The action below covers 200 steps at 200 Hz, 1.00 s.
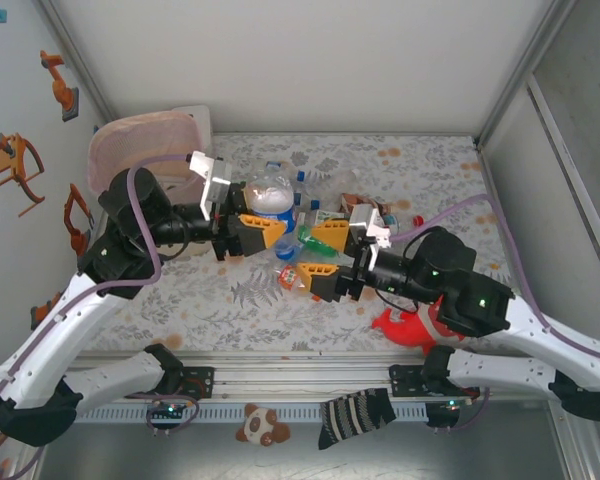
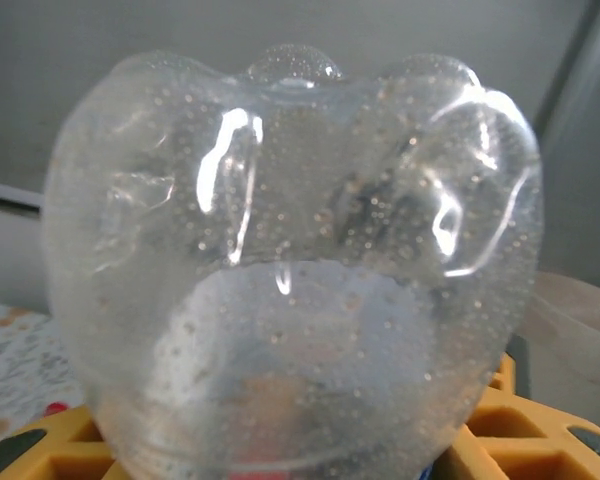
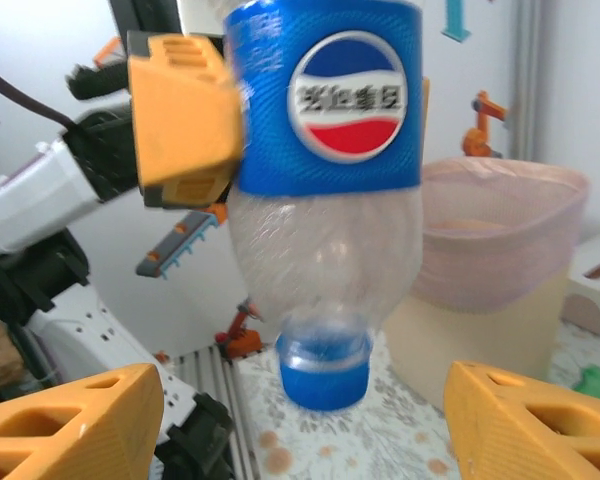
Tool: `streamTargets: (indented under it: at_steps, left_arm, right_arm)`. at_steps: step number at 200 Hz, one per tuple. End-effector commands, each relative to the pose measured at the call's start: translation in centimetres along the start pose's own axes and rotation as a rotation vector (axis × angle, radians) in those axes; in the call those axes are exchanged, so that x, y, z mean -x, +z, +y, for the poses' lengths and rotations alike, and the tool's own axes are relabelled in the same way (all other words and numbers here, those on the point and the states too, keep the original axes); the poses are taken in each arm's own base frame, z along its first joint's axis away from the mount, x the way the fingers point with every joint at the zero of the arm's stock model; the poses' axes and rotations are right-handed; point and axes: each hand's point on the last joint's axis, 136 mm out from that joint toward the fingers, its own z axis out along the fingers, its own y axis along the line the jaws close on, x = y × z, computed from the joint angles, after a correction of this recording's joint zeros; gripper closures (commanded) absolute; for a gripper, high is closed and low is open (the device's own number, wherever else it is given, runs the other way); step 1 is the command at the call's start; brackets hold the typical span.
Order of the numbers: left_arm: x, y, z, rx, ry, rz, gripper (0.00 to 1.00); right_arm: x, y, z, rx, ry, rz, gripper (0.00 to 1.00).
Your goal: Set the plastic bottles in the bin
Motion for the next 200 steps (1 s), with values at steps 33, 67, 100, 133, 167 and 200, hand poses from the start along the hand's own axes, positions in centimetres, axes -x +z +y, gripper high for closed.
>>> streamTargets:
  at_steps: [33, 67, 100, 133, 167, 200]
  left_arm:
    - [0.1, -4.2, 10.3, 0.657, 0.049, 0.074, 0.52]
    - [1.0, -8.7, 13.9, 0.882, 0.011, 0.105, 0.52]
    - [1.5, -13.6, 17.0, 1.067, -0.054, 0.128, 0.52]
    - [1.2, -17.7, 20.0, 1.201, -0.111, 0.189, 0.52]
    - [0.0, -20.7, 23.6, 1.286, -0.189, 0.261, 0.51]
    - [-1.8, -22.2, 27.3, 1.291, -0.31, 0.296, 0.51]
  right_arm:
    - [-1.3, -1.8, -3.7, -0.214, -0.055, 0.051, 0.27]
    - [-1.5, -1.7, -3.9, -0.23, -0.062, 0.07, 0.28]
    - [-1.7, -1.3, -3.8, -0.223, -0.056, 0.085, 0.29]
    - [-1.8, -1.1, -3.8, -0.22, -0.055, 0.091, 0.31]
    - [-1.8, -0.9, -3.8, -0.22, -0.055, 0.101, 0.31]
    - [-1.7, -1.0, -3.8, -0.22, -0.054, 0.103, 0.32]
